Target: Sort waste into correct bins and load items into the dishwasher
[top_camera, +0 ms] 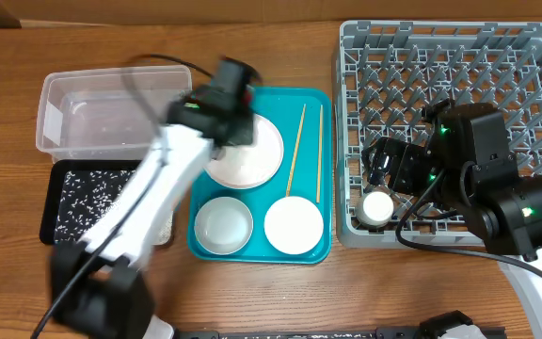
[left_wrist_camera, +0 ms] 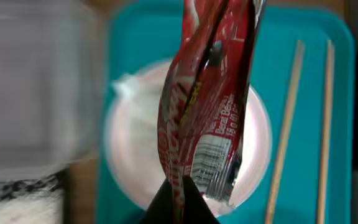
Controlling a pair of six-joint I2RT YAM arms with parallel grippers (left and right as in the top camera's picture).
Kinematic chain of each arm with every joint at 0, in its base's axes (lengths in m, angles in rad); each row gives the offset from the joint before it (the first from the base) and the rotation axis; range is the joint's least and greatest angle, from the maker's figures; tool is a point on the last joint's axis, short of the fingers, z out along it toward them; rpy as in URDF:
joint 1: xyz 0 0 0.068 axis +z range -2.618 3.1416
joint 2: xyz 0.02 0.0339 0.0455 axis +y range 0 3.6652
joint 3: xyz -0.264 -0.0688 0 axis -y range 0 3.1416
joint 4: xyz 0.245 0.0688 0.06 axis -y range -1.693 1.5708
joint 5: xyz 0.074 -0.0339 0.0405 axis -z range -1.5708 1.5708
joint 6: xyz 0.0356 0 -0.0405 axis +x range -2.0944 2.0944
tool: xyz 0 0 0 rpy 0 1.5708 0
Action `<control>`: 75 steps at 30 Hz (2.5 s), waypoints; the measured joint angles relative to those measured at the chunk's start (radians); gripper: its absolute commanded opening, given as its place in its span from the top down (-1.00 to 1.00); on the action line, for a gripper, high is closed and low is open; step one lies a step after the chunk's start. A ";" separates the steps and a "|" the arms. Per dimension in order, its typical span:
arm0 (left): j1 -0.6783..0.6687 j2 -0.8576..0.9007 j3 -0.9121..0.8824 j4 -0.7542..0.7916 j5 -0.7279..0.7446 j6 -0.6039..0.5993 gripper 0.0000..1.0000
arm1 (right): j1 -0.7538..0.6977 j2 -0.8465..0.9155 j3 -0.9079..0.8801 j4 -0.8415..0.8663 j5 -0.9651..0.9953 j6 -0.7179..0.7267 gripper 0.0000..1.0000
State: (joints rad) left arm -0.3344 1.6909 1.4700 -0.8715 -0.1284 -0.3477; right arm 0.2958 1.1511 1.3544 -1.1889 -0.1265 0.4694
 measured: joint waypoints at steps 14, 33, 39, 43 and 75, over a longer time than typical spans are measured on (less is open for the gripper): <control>0.346 0.038 0.002 0.013 0.135 0.066 -0.20 | 0.000 0.000 0.000 -0.001 0.000 0.001 -0.93; 0.003 0.360 0.001 0.090 0.027 0.133 0.53 | 0.000 0.000 0.000 -0.006 0.000 0.001 -0.93; 0.009 0.366 0.030 -0.011 0.099 0.129 0.92 | 0.000 0.000 0.000 -0.007 0.000 0.001 -0.93; 0.018 0.299 0.112 -0.122 0.124 0.117 0.92 | 0.000 0.000 0.000 -0.010 0.000 0.001 -0.93; 0.134 -0.249 0.190 -0.382 0.121 0.149 -0.14 | 0.000 0.004 0.000 -0.011 0.000 0.001 -1.00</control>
State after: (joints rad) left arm -0.2008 1.4418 1.6604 -1.2537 -0.0074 -0.1989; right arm 0.2962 1.1549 1.3544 -1.1995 -0.1261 0.4702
